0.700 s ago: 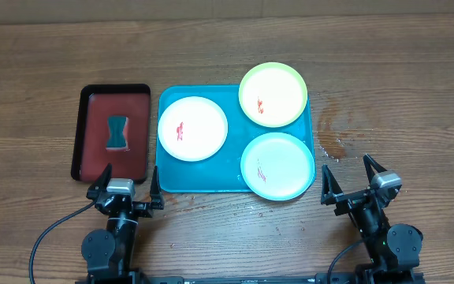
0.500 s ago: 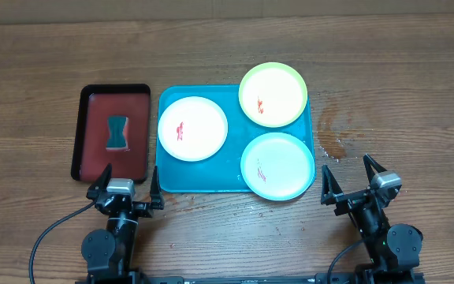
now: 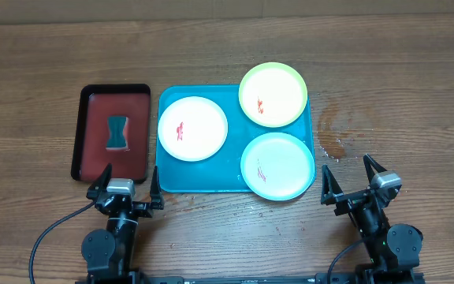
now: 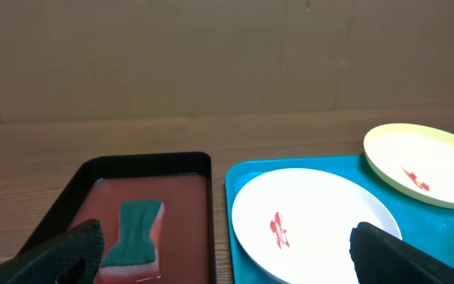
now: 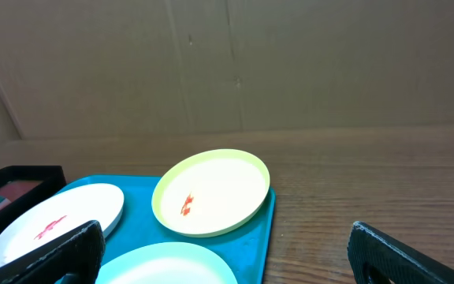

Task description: Clean dirty plates on tray and stack at the side

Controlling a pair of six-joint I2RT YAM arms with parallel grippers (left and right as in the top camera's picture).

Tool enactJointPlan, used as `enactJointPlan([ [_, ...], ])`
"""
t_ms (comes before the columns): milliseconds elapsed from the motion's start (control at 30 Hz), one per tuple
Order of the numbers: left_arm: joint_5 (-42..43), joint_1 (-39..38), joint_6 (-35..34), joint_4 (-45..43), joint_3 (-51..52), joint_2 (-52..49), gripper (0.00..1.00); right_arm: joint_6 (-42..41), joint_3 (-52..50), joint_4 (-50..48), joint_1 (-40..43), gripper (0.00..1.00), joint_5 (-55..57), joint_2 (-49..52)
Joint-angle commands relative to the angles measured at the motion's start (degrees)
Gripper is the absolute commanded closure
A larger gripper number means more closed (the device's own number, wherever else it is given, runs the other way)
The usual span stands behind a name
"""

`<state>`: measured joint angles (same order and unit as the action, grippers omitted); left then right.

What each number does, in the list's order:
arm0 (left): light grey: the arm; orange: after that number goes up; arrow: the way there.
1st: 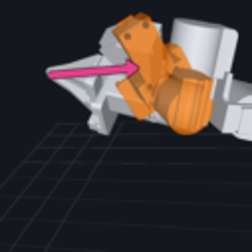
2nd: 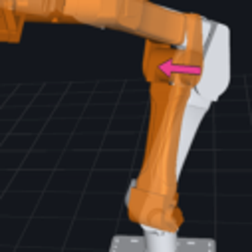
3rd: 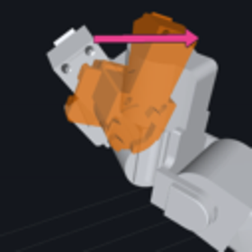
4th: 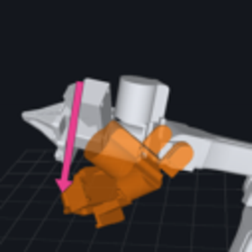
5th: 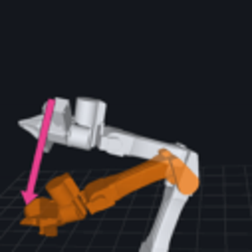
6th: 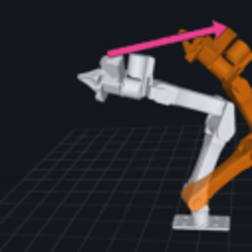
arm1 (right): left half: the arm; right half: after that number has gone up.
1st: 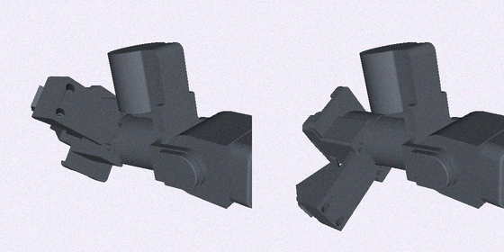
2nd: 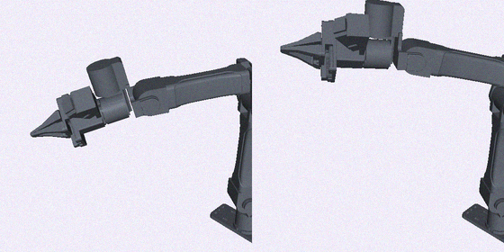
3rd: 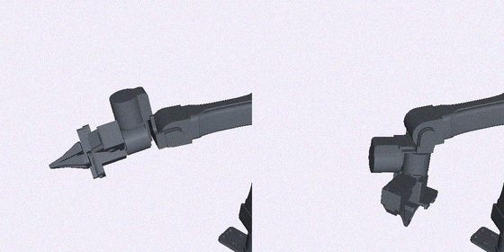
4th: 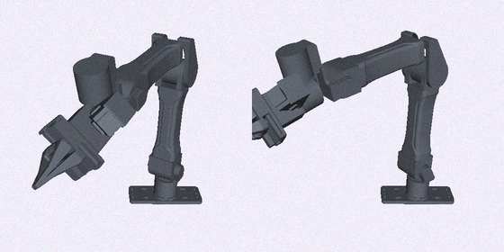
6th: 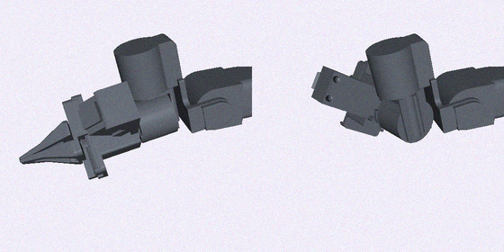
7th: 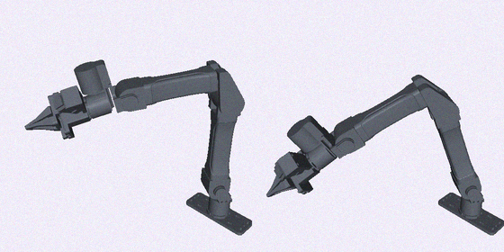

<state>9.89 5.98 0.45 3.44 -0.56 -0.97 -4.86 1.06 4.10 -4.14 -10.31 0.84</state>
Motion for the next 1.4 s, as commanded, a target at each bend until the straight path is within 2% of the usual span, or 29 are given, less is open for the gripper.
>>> enactJointPlan([
  [0,0.5,-0.4,0.8,0.0,0.3,0.3,0.00,0.2,-0.6,-0.3,0.2,0.00,-0.3,-0.6],
  [1367,-1.3,-0.4,0.6,-0.7,0.3,0.3,0.00,0.2,-0.6,-0.3,0.2,0.00,-0.3,-0.6],
])
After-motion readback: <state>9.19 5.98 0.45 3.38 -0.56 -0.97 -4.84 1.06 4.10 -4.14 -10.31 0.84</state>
